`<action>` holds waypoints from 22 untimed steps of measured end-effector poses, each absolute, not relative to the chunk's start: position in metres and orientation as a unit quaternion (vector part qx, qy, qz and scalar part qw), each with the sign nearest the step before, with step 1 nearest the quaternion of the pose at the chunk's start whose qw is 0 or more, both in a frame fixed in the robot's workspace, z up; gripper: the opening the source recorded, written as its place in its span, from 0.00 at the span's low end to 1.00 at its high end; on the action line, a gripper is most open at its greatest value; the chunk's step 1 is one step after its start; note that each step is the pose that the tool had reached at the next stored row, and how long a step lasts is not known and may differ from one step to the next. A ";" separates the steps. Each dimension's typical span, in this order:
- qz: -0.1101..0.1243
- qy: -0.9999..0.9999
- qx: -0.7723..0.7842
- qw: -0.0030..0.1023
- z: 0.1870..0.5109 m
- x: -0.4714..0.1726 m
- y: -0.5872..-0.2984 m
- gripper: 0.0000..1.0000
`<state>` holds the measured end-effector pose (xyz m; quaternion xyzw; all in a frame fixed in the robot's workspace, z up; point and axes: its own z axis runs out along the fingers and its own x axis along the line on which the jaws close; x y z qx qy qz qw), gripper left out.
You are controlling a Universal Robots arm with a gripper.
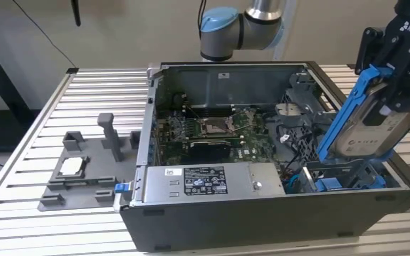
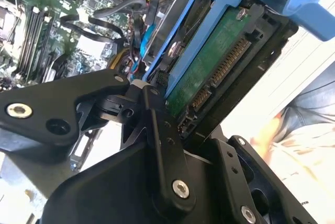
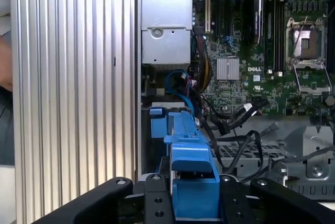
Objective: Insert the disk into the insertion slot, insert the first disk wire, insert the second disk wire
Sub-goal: 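Insert the disk into the insertion slot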
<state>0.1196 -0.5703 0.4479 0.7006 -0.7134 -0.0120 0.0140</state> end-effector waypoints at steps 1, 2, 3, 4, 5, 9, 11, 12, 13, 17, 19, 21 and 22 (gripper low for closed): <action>-0.012 -0.713 0.701 0.014 0.446 0.120 -0.570 0.32; -0.012 -0.713 0.701 0.014 0.444 0.120 -0.570 0.32; -0.012 -0.713 0.701 0.014 0.442 0.120 -0.570 0.32; -0.012 -0.713 0.701 0.014 0.441 0.120 -0.570 0.32; -0.012 -0.713 0.701 0.014 0.439 0.120 -0.570 0.32; -0.012 -0.707 0.707 0.014 0.432 0.120 -0.570 0.32; -0.012 -0.704 0.710 0.014 0.429 0.120 -0.570 0.32; -0.012 -0.704 0.710 0.014 0.427 0.120 -0.570 0.32; -0.012 -0.704 0.710 0.014 0.426 0.120 -0.570 0.32; -0.012 -0.704 0.710 0.014 0.419 0.120 -0.570 0.32; -0.011 -0.704 0.710 0.014 0.416 0.120 -0.570 0.32; -0.011 -0.704 0.710 0.014 0.413 0.119 -0.570 0.32; -0.011 -0.704 0.710 0.014 0.412 0.119 -0.570 0.32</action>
